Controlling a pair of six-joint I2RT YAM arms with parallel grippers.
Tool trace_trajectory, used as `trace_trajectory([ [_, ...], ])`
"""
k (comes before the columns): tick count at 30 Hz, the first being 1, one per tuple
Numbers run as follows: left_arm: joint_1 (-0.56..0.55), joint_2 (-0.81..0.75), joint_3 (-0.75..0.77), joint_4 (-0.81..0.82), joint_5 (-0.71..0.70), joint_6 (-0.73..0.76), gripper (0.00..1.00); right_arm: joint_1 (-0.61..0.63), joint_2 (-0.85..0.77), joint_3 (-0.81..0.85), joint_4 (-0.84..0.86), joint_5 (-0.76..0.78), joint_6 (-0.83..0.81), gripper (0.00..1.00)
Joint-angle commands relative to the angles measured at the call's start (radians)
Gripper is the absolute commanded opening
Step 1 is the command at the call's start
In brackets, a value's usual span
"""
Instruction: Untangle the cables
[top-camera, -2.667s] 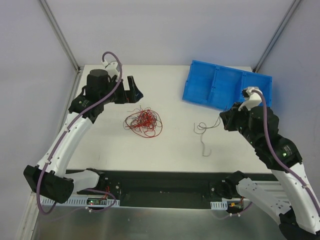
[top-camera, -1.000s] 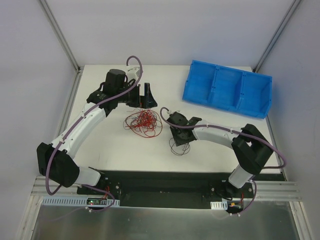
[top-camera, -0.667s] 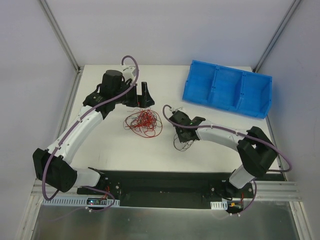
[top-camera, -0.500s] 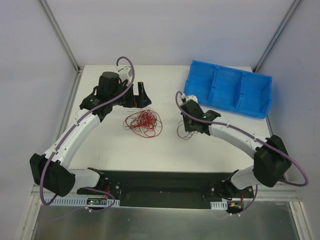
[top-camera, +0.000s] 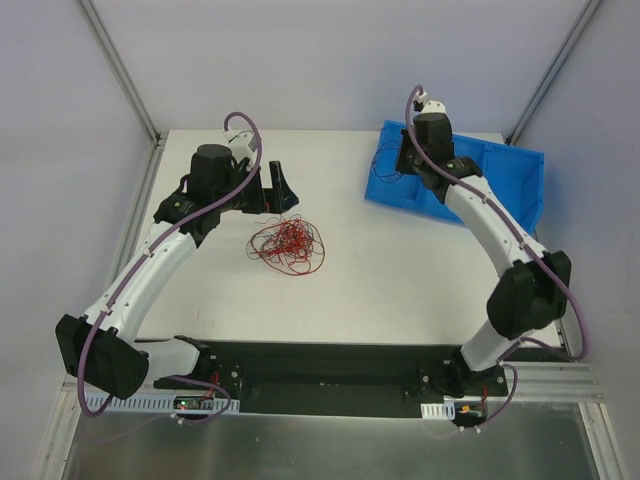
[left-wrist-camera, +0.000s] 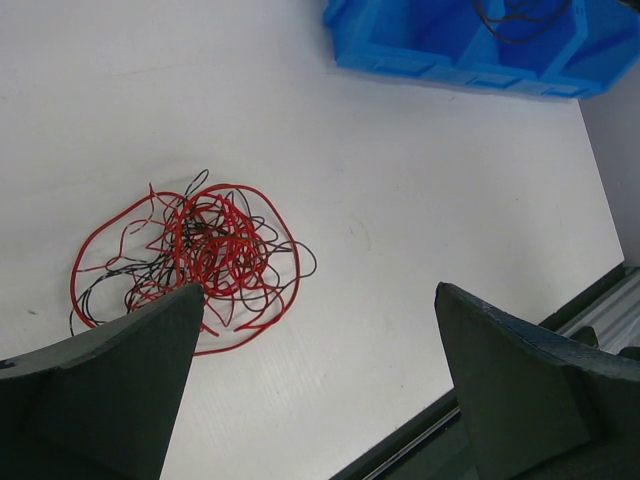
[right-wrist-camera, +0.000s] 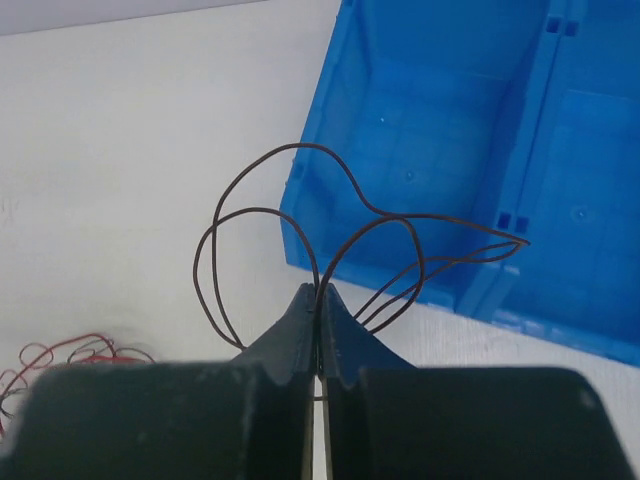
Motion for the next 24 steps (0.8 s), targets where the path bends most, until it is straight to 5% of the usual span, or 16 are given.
trace_trajectory([
  [1, 0.005, -0.014, -0.008, 0.043, 0.018, -0.015, 0.99, -0.103, 0.185, 0.109, 0.138, -0.199, 0.000, 0.00],
  [11, 0.008, 0.002, -0.009, 0.048, 0.030, -0.019, 0.99, -0.178, 0.525, 0.389, 0.042, -0.168, -0.094, 0.01],
  [16, 0.009, 0.013, -0.017, 0.049, -0.001, -0.009, 0.99, -0.149, 0.589, 0.568, -0.172, -0.119, -0.092, 0.57],
  [20, 0.014, 0.033, -0.020, 0.025, -0.018, -0.008, 0.99, -0.129, 0.509, 0.572, -0.331, -0.085, -0.049, 0.63],
  [24, 0.061, 0.036, -0.063, 0.002, 0.007, -0.012, 0.99, -0.029, 0.265, 0.198, -0.202, -0.117, -0.046, 0.63],
])
